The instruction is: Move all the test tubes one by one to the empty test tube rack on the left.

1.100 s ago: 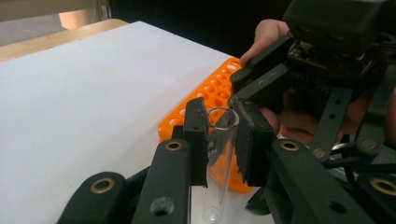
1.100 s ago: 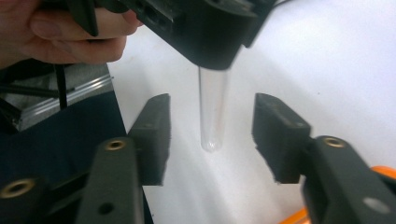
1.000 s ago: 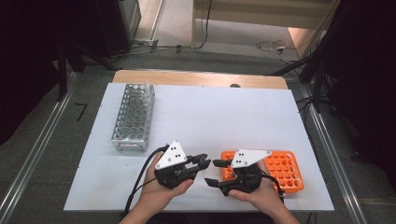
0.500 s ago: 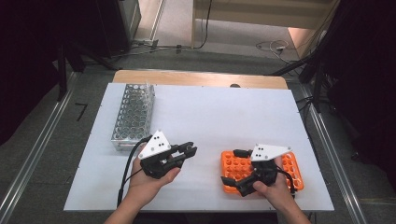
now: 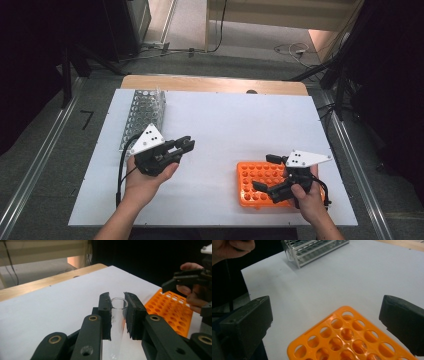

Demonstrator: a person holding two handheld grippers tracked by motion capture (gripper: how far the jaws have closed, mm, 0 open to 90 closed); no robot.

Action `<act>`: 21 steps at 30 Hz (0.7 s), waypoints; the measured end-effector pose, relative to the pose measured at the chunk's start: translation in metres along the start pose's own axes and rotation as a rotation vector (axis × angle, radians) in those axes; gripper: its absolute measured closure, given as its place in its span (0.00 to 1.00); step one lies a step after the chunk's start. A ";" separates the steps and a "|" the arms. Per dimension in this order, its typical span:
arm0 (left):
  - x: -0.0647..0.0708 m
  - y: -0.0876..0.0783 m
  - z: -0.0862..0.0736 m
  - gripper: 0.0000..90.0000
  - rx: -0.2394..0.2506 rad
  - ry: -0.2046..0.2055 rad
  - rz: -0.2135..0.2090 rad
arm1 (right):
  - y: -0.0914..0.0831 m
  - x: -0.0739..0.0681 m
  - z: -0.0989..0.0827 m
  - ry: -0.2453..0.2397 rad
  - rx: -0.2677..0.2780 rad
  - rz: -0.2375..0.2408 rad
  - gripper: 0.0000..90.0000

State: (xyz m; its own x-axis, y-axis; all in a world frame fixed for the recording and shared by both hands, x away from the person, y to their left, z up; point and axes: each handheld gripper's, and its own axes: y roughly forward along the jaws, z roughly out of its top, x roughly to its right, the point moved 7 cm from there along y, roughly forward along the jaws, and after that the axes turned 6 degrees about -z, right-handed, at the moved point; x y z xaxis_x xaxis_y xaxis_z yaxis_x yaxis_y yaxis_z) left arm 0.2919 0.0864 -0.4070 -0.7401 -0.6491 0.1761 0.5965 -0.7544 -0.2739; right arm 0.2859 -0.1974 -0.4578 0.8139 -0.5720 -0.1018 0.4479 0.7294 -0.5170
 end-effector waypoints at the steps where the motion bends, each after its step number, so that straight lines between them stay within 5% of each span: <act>1: -0.004 -0.001 0.001 0.83 0.000 -0.003 0.009 | -0.001 0.002 -0.001 0.005 0.003 -0.006 0.00; 21: -0.076 -0.015 0.011 0.83 -0.005 -0.011 0.195 | -0.014 0.034 -0.012 0.060 0.005 -0.067 0.00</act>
State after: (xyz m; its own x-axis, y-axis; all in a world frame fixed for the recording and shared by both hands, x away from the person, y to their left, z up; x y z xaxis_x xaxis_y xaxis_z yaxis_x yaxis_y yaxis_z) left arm 0.3427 0.1461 -0.4057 -0.6070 -0.7842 0.1290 0.7271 -0.6135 -0.3081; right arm 0.3032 -0.2319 -0.4649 0.7586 -0.6408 -0.1177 0.5027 0.6907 -0.5199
